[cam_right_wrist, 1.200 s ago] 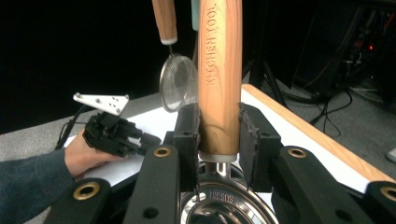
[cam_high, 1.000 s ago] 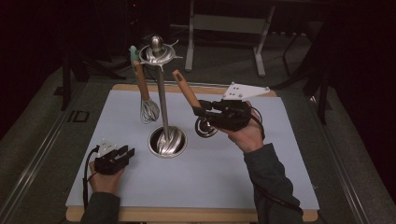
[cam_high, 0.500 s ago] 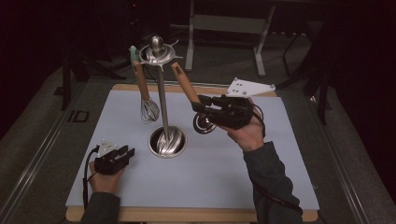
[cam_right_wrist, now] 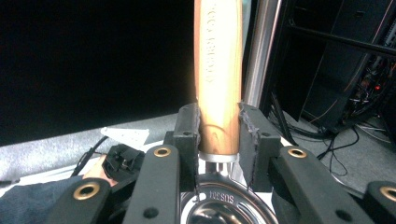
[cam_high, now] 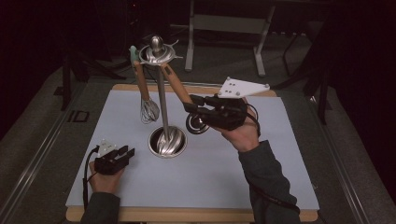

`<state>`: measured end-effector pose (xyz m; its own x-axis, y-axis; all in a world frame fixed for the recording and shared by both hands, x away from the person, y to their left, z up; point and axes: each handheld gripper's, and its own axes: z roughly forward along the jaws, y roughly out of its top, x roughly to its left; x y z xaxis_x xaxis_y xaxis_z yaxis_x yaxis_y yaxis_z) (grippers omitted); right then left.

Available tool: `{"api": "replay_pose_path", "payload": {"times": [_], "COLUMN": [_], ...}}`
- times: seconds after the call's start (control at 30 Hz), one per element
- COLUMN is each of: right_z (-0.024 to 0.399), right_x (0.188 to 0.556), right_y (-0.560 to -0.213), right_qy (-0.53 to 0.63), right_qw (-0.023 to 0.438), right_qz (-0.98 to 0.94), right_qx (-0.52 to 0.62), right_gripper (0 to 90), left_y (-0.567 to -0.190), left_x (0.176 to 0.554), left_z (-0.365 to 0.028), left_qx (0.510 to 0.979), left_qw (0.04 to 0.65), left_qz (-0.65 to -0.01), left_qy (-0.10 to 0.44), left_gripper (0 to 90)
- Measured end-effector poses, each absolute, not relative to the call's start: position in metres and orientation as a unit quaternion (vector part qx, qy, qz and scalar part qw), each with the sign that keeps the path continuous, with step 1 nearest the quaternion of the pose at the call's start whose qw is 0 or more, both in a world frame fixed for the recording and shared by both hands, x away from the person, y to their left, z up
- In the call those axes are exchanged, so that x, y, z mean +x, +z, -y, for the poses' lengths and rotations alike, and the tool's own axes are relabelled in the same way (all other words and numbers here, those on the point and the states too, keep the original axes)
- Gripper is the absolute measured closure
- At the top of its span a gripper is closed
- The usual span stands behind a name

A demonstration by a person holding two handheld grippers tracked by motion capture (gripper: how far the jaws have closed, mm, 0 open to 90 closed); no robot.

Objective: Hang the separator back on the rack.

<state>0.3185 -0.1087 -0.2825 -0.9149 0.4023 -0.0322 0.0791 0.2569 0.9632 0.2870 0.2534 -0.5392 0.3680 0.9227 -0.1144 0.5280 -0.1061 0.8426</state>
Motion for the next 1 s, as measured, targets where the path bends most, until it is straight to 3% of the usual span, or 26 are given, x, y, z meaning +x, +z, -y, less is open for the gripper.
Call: {"api": "replay_pose_path", "payload": {"times": [1.0], "right_z": [0.064], "right_x": [0.341], "right_y": [-0.300], "right_qy": [0.542], "right_qw": [0.157], "right_qz": [-0.806], "right_qx": [0.179], "right_gripper": [70.6], "left_y": [-0.539], "left_x": [0.287], "left_z": [-0.254], "left_qx": [0.704], "left_qw": [0.433], "left_qz": [-0.514], "left_qy": [0.228], "left_gripper": [64.3]}}
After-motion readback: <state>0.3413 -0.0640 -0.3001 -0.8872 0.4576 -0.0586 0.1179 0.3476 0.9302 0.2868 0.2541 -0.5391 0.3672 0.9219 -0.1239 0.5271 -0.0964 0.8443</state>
